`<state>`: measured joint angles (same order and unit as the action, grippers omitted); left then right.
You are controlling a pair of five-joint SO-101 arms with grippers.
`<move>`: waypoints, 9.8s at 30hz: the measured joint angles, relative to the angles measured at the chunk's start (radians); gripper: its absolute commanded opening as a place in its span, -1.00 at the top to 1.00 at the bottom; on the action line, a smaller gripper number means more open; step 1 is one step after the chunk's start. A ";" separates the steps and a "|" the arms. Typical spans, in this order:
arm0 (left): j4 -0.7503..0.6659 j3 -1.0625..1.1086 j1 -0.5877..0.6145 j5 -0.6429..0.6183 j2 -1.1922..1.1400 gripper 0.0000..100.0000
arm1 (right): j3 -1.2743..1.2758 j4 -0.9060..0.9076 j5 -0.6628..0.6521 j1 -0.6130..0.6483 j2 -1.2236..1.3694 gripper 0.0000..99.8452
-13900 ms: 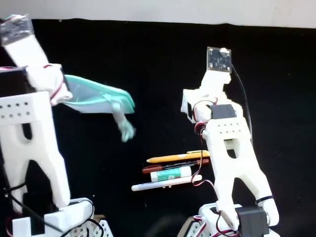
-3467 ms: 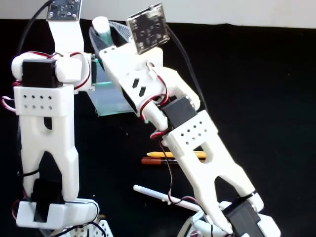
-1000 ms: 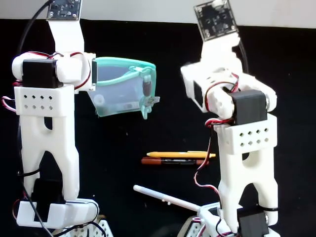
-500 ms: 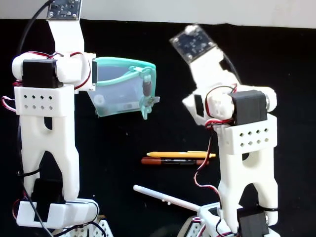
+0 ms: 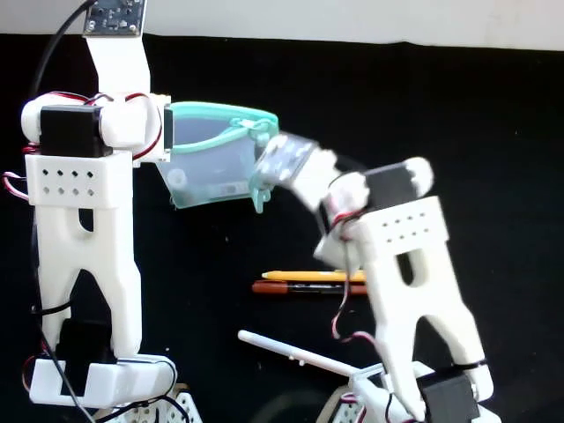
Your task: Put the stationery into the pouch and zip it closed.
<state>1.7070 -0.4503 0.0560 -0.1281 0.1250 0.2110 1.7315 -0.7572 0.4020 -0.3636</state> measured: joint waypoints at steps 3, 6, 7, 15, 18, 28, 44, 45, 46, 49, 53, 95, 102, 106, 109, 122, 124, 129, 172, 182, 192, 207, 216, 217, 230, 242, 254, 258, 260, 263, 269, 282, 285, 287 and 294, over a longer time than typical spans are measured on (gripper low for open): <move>0.000 0.000 0.000 0.000 0.000 0.99 | 0.147 -0.066 -0.003 0.063 0.000 0.71; 0.000 0.000 0.000 0.000 0.000 0.99 | 0.281 -0.147 -0.003 0.124 0.000 0.70; 0.000 0.000 0.000 0.000 0.000 0.99 | 0.319 -0.169 -0.003 0.141 0.000 0.70; -0.032 0.084 0.003 0.000 0.012 0.99 | 0.562 -0.347 0.031 0.273 0.000 0.70; -0.043 0.095 0.003 0.000 0.014 0.99 | 0.609 -0.402 0.077 0.334 0.000 0.70; -0.046 0.095 0.003 0.000 0.014 0.99 | 0.623 -0.540 0.351 0.559 0.000 0.70; -0.048 0.095 0.003 0.000 0.014 0.99 | 0.763 -0.755 0.414 0.626 0.000 0.71; -0.048 0.095 0.003 0.000 0.014 0.99 | 0.764 -0.758 0.414 0.626 0.000 0.71; -0.048 0.095 0.003 0.000 0.014 0.99 | 0.766 -0.761 0.414 0.626 0.000 0.72; -0.048 0.095 0.003 0.000 0.014 0.99 | 0.766 -0.763 0.414 0.626 0.000 0.90; -0.048 0.095 0.003 0.000 0.014 0.99 | 0.766 -0.763 0.414 0.626 0.000 0.99; -0.048 0.095 0.003 0.000 0.014 0.99 | 0.141 -0.635 0.663 0.327 -0.299 0.98; -0.048 0.095 0.003 0.000 0.014 0.99 | -0.041 -0.652 0.704 0.327 -0.315 0.98; -0.048 0.095 0.003 0.000 0.014 0.99 | -0.117 -0.709 0.712 0.327 -0.316 0.98; -0.048 0.095 0.003 0.000 0.014 0.99 | -0.150 -0.749 0.712 0.327 -0.316 0.98; -0.048 0.095 0.003 0.000 0.014 0.99 | -0.393 -0.832 0.712 0.327 -0.144 0.98; -0.048 0.095 0.003 0.000 0.014 0.99 | -0.414 -0.868 0.712 0.327 -0.109 0.98; -0.048 0.095 0.003 0.031 0.014 0.99 | -0.480 -0.924 0.712 0.327 -0.021 0.98; -0.048 0.095 0.000 0.035 0.011 0.99 | -0.439 -0.884 0.855 0.259 0.180 0.98; -0.048 0.095 0.002 0.037 0.011 0.99 | -0.269 -0.807 0.855 0.284 0.035 0.97; -0.048 0.095 0.002 0.038 0.011 0.99 | -0.169 -0.806 0.855 0.287 -0.034 0.62; -0.048 0.095 0.002 0.038 0.011 0.99 | -0.169 -0.588 0.635 0.287 -0.210 0.62; -0.048 0.095 0.002 0.038 0.011 0.99 | -0.169 -0.330 0.446 0.287 -0.331 0.62; -0.048 0.095 0.002 0.038 0.011 0.99 | -0.169 -0.302 0.428 0.287 -0.334 0.62; -0.048 0.095 0.002 0.038 0.011 0.99 | 0.198 -0.242 0.186 0.287 -0.347 0.62; -0.048 0.095 0.002 0.038 0.011 0.99 | 0.683 -0.572 0.035 0.287 -0.347 0.62; -0.048 0.086 0.002 0.038 -0.044 0.99 | 0.862 -0.830 -0.043 0.373 -0.347 0.62; -0.048 0.084 0.003 0.038 -0.058 0.99 | 0.862 -0.844 -0.086 0.373 -0.330 0.62; -0.048 0.084 0.003 0.038 -0.060 0.99 | 0.862 -0.865 -0.100 0.373 -0.290 0.62; -0.048 0.084 0.003 0.038 -0.061 0.99 | 0.862 -0.927 -0.106 0.373 -0.221 0.62; -0.048 0.084 0.003 0.038 -0.061 0.99 | 0.862 -1.005 -0.106 0.377 -0.112 0.63; -0.048 0.084 0.003 0.038 -0.061 0.99 | 0.862 -1.092 -0.112 0.377 -0.052 0.98; -0.048 0.084 0.003 0.038 -0.061 0.99 | 0.862 -1.094 -0.081 0.377 -0.052 0.98; -0.048 0.084 0.003 0.038 -0.061 0.99 | 0.862 -1.096 -0.063 0.377 -0.052 0.98; -0.048 0.084 0.003 0.038 -0.061 0.99 | 0.786 -1.085 0.055 0.341 -0.051 0.98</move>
<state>1.6594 -0.3659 0.0591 -0.0898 0.0637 0.9966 0.6467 -0.7020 0.7426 -0.4143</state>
